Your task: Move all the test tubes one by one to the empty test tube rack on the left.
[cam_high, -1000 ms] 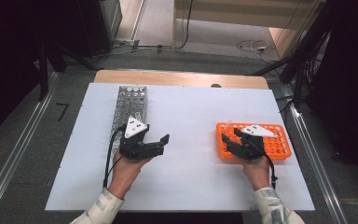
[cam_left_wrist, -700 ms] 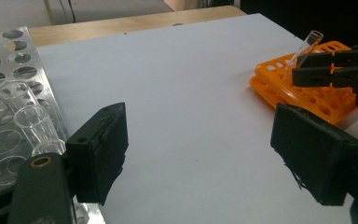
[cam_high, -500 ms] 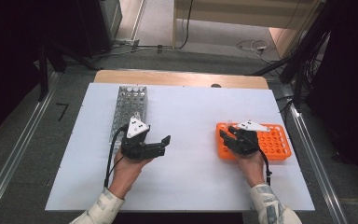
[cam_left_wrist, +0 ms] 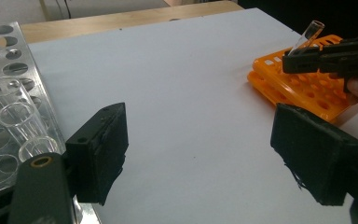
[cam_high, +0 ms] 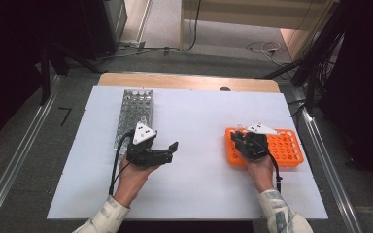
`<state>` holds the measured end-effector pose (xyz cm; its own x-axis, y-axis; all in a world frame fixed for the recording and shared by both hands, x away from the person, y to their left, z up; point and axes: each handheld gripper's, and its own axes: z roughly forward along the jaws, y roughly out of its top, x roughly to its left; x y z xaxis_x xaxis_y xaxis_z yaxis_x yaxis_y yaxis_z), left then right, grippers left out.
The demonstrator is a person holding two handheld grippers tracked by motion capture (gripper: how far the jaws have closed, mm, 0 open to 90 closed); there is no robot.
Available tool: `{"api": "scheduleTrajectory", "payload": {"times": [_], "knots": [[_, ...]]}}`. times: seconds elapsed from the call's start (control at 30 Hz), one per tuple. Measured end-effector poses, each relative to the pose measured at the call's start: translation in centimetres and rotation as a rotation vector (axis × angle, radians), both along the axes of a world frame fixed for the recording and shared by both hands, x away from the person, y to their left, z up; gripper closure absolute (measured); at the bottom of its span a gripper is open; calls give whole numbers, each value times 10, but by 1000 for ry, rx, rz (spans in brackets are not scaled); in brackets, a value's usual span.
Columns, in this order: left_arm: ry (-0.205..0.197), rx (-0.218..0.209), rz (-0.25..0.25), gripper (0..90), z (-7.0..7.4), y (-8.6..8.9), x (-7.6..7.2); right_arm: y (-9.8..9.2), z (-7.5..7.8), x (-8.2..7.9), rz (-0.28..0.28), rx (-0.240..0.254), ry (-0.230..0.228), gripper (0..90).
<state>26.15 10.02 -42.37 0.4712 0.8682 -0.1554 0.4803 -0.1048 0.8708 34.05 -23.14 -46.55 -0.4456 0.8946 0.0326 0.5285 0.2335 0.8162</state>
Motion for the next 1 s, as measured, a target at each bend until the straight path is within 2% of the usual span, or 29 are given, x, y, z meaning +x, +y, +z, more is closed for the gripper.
{"api": "scheduleTrajectory", "payload": {"times": [0.37, 0.53, 0.63, 0.9, 1.0], "knots": [[-5, -4, -6, 185, 1, -1, -2, -1, 24, -11, 10, 10, -65, 730], [-14, -17, -25, 185, 4, -4, -5, 5, 32, -20, 67, 22, -78, 730], [-19, -17, -33, 185, 5, -6, -6, 13, 34, -26, 110, 30, -62, 730], [-22, -15, -71, 176, 6, -12, -9, 49, 35, -45, 262, 19, -30, 730], [-26, -7, -101, 171, 6, -17, -11, 62, 32, -51, 305, 9, -11, 730]]}}
